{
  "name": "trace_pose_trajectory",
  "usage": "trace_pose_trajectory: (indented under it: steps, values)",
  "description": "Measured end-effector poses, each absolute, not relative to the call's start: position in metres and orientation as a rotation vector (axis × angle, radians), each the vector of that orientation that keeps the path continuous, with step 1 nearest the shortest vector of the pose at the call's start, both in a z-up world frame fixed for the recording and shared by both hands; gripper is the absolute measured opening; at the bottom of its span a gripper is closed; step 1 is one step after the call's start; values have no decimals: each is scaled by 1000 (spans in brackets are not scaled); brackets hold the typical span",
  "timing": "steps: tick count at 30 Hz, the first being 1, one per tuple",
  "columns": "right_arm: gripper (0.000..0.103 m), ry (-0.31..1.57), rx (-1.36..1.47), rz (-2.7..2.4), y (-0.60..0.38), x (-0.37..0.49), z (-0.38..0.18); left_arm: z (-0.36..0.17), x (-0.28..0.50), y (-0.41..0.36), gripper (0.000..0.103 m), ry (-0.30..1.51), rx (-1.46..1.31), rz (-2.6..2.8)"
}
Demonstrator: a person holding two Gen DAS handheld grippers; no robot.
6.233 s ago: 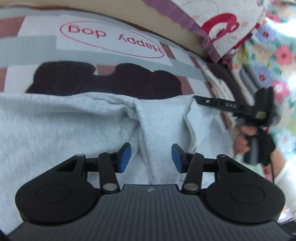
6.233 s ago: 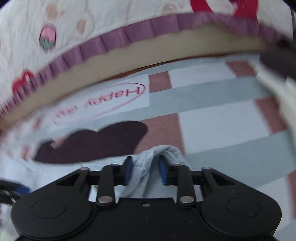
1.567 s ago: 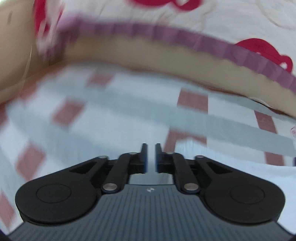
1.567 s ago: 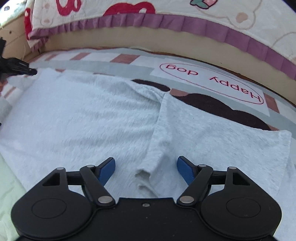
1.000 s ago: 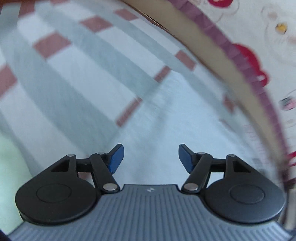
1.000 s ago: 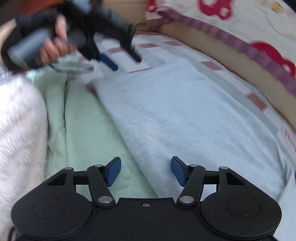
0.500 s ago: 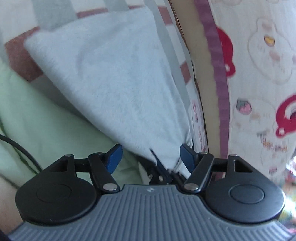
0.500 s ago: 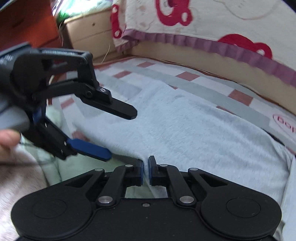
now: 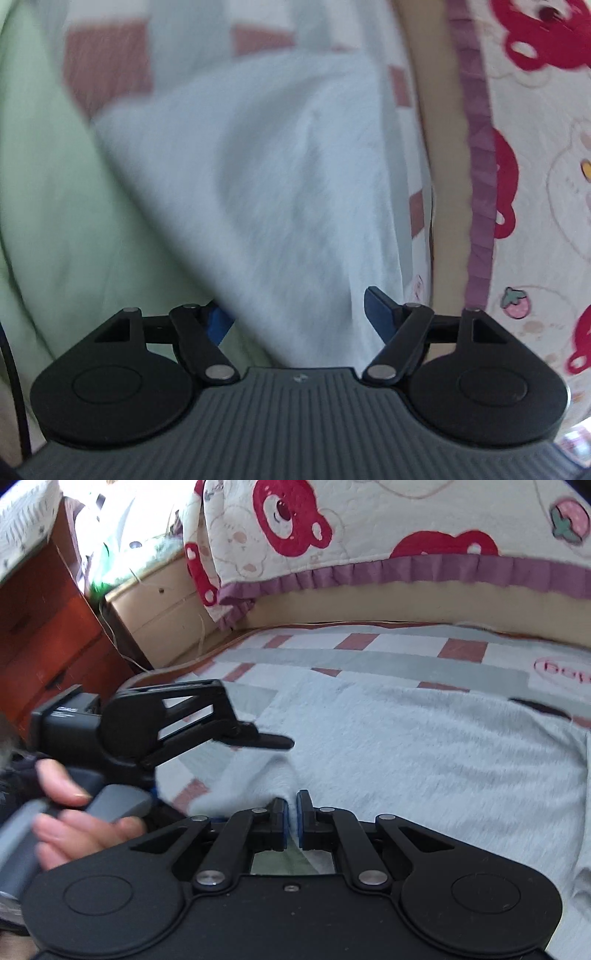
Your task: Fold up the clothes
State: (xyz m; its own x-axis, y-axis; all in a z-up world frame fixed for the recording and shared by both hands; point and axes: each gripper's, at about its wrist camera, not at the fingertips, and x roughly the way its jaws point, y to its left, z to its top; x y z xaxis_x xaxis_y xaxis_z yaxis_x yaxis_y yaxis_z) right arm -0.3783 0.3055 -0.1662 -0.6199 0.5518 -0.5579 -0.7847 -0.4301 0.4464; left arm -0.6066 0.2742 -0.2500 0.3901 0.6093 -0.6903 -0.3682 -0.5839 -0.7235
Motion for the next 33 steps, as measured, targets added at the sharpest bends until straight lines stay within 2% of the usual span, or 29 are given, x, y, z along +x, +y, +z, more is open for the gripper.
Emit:
trace_pose_trajectory:
  steps: [2,3,4,5,6,9,14,18,20,24,25,28,31,33]
  values:
    - [5,909,-401,2105,304,-370,-167,-246,-605,280,77,-183,-1659,1373]
    - [5,883,-410,2109,302,-370,-166,-244,-605,283,72,-168,-1618,1383]
    - [4,835,-434,2107,298,-371,-165,-242,-604,286,40,-154,-1577,1393]
    - [4,802,-466,2085,296,-374,-165,-241,-606,288,16,-120,-1535,1407]
    - [4,771,-496,2064,294,-378,-165,-239,-608,290,7,-78,-1496,1433]
    - [4,782,-494,2043,288,-379,-166,-239,-610,294,7,-52,-1433,1522]
    - [16,813,-324,1947,278,-326,-152,-239,-610,295,8,8,-1356,1576]
    - [24,731,-394,1695,271,-268,-147,-239,-609,297,8,55,-1302,1609]
    - [44,683,-487,1534,263,-241,-152,-240,-608,298,9,67,-1289,1620]
    - [50,712,-648,1298,253,-199,-182,-235,-600,301,7,94,-1218,1616]
    - [51,742,-627,1301,248,-192,-190,-230,-595,303,7,109,-1178,1607]
    - [65,804,-565,1348,232,-175,-207,-199,-564,311,7,176,-937,1536]
    - [66,813,-504,1406,226,-163,-206,-158,-502,312,7,263,-603,1382]
    - [65,908,-343,1432,218,-144,-203,-144,-458,309,7,276,-476,1255]
